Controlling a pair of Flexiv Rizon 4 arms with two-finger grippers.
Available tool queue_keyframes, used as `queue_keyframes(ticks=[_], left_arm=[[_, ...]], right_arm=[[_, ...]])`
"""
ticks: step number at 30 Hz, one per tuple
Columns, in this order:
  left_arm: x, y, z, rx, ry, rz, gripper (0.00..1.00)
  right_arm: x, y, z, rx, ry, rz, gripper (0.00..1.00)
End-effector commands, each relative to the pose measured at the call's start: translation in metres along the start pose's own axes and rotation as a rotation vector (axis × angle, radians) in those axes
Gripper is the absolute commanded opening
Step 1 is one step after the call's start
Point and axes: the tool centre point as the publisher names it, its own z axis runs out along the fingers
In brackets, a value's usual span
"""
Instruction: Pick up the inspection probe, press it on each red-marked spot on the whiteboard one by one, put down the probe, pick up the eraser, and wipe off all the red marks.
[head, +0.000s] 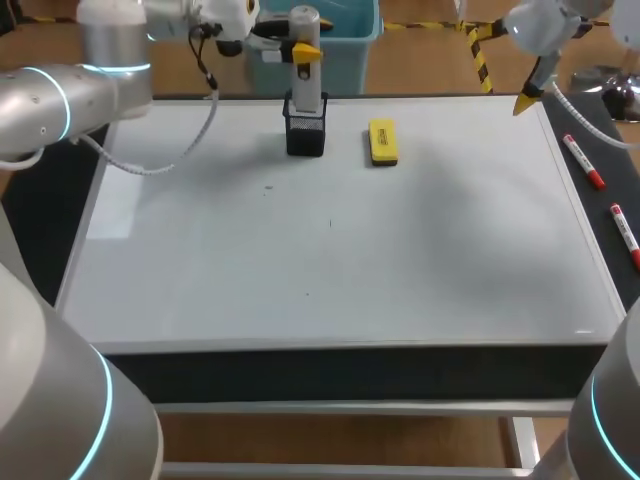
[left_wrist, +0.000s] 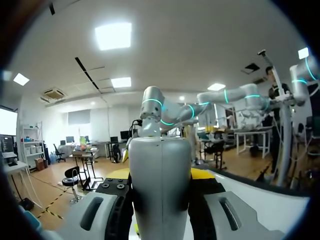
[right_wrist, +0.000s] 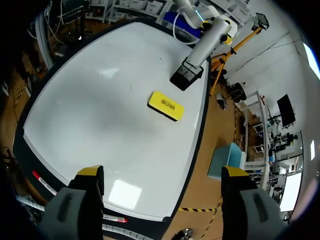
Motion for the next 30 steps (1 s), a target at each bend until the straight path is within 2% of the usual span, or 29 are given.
queue_keyframes(ticks=[1,21,30], left_arm=[[-0.003,0.006,0.0,0.001,0.073,0.022,0.0],[-0.006,0.043,-0.007,0.014,0.067,0.025,0.0],[-0.009,0.063,-0.007,0.01,0.068,-0.003,0.0]], right_arm=[[-0.001,0.0,0.0,0.001,0.004,-0.002,1.0],[-0.001,0.0,0.0,0.001,0.004,-0.002,1.0],[-0.001,0.0,0.0,0.001,0.004,-0.002,1.0]])
